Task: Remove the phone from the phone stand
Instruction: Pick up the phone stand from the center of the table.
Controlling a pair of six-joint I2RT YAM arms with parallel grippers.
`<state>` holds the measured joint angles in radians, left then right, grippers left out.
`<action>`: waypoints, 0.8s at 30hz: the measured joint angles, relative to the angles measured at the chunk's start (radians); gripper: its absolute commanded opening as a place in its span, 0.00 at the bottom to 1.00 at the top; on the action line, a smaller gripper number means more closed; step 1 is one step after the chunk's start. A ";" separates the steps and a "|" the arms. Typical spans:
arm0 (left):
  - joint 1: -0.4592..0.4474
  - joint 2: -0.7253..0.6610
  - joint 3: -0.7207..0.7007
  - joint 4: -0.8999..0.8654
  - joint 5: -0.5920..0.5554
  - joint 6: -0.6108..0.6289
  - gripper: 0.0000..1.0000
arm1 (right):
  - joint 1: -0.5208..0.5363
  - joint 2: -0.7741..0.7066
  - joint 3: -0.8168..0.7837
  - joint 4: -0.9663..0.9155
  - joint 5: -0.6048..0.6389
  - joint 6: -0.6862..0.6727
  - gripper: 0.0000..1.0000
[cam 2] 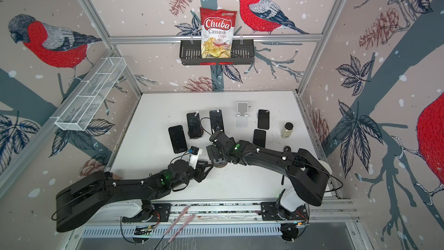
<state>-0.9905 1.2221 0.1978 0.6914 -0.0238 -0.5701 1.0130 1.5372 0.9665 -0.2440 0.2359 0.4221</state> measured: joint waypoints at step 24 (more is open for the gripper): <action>0.000 0.008 0.003 -0.004 -0.039 -0.008 0.50 | 0.009 0.010 -0.034 0.012 -0.002 0.027 0.84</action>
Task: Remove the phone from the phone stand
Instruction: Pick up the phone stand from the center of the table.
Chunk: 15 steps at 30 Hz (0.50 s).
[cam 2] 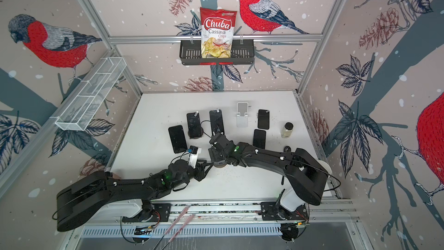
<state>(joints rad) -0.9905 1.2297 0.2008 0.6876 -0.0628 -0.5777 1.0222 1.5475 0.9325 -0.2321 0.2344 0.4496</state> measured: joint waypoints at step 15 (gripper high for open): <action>0.000 0.034 0.042 -0.046 -0.015 0.000 0.51 | 0.005 0.008 0.004 0.007 0.000 0.002 0.75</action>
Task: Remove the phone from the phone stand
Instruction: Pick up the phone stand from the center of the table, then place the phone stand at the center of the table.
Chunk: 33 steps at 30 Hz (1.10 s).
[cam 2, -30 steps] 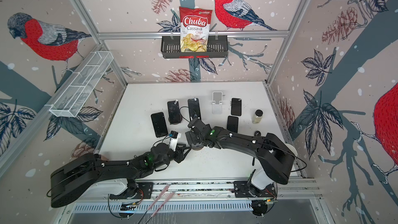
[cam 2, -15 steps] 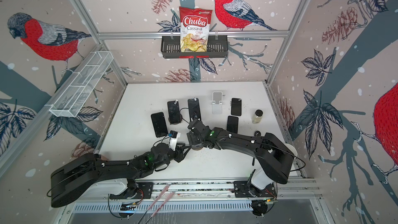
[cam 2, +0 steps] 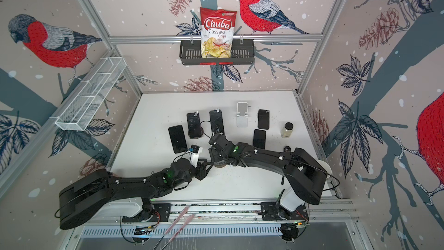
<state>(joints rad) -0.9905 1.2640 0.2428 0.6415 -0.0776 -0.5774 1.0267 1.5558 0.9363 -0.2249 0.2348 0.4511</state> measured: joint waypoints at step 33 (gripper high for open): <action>0.000 0.047 0.039 -0.025 0.012 0.027 0.51 | -0.139 -0.078 -0.070 0.034 0.015 0.018 0.67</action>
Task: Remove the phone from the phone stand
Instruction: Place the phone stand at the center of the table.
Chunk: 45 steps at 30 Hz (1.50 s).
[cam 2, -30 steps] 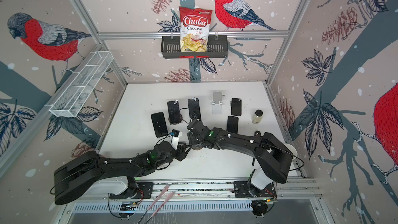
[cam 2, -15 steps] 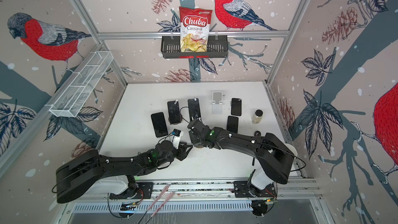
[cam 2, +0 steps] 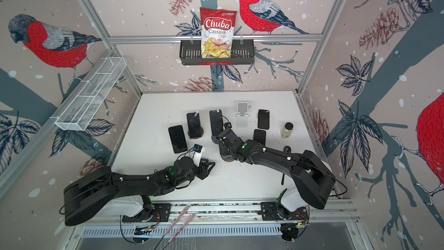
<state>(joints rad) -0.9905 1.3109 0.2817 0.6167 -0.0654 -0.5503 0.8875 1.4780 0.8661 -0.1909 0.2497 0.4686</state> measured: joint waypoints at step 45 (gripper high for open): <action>0.024 0.190 0.269 -0.158 -0.101 0.026 0.59 | -0.447 0.137 0.042 0.237 -0.208 -0.172 0.67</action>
<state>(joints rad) -0.9665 1.5013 0.5507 0.4591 -0.1661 -0.5240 0.4408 1.6146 0.9081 0.0460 0.0414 0.2962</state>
